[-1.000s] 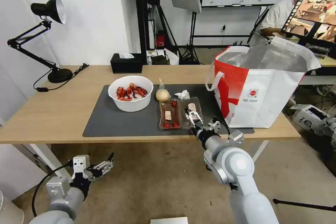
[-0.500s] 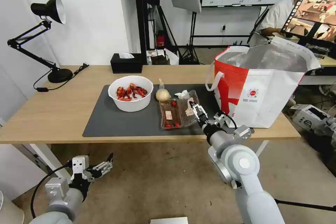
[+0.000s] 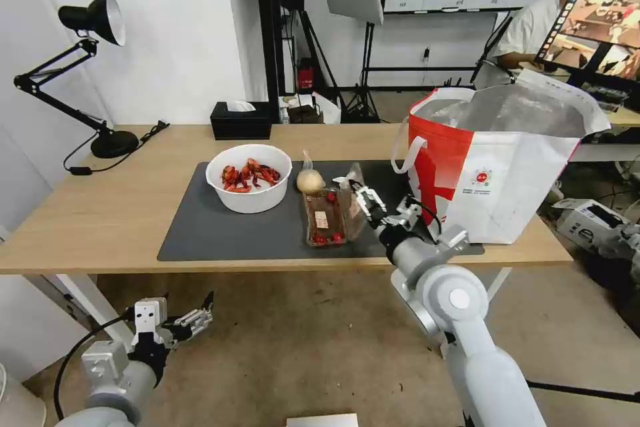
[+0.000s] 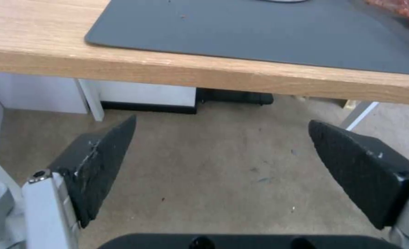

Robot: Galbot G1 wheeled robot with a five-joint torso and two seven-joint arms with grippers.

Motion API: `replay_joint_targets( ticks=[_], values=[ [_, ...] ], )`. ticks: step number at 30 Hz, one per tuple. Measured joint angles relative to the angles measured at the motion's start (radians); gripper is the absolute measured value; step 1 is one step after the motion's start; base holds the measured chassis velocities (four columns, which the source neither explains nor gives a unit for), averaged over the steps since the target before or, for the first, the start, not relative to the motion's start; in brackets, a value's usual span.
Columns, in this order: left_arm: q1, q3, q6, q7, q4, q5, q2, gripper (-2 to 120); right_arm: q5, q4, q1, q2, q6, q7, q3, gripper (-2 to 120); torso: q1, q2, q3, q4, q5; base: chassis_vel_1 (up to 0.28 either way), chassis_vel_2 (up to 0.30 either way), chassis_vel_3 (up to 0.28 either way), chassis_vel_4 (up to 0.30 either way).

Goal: Pick up the trash from the table and place it into the takeout bag.

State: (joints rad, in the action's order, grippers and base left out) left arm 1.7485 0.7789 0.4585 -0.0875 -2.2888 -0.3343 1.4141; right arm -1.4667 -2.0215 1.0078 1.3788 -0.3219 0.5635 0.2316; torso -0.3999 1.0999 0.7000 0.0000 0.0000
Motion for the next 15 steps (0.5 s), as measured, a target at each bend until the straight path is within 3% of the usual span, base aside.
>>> replay_joint_targets(
  ticks=[6, 15],
  values=[
    [0.008, -0.003, -0.003, 0.0, -0.005, 0.008, 0.014, 100, -0.061, 0.085, -0.078, 0.013, -0.035, 0.062, -0.06, 100, 0.0, 0.0, 0.0, 0.0001, 0.0, 0.0, 0.0, 0.0, 0.0],
    [0.017, 0.008, -0.006, 0.0, -0.017, 0.008, 0.015, 100, -0.091, 0.117, -0.112, 0.024, -0.038, 0.08, -0.07, 100, 0.0, 0.0, 0.0, 0.0, 0.0, 0.0, 0.0, 0.0, 0.0]
  ],
)
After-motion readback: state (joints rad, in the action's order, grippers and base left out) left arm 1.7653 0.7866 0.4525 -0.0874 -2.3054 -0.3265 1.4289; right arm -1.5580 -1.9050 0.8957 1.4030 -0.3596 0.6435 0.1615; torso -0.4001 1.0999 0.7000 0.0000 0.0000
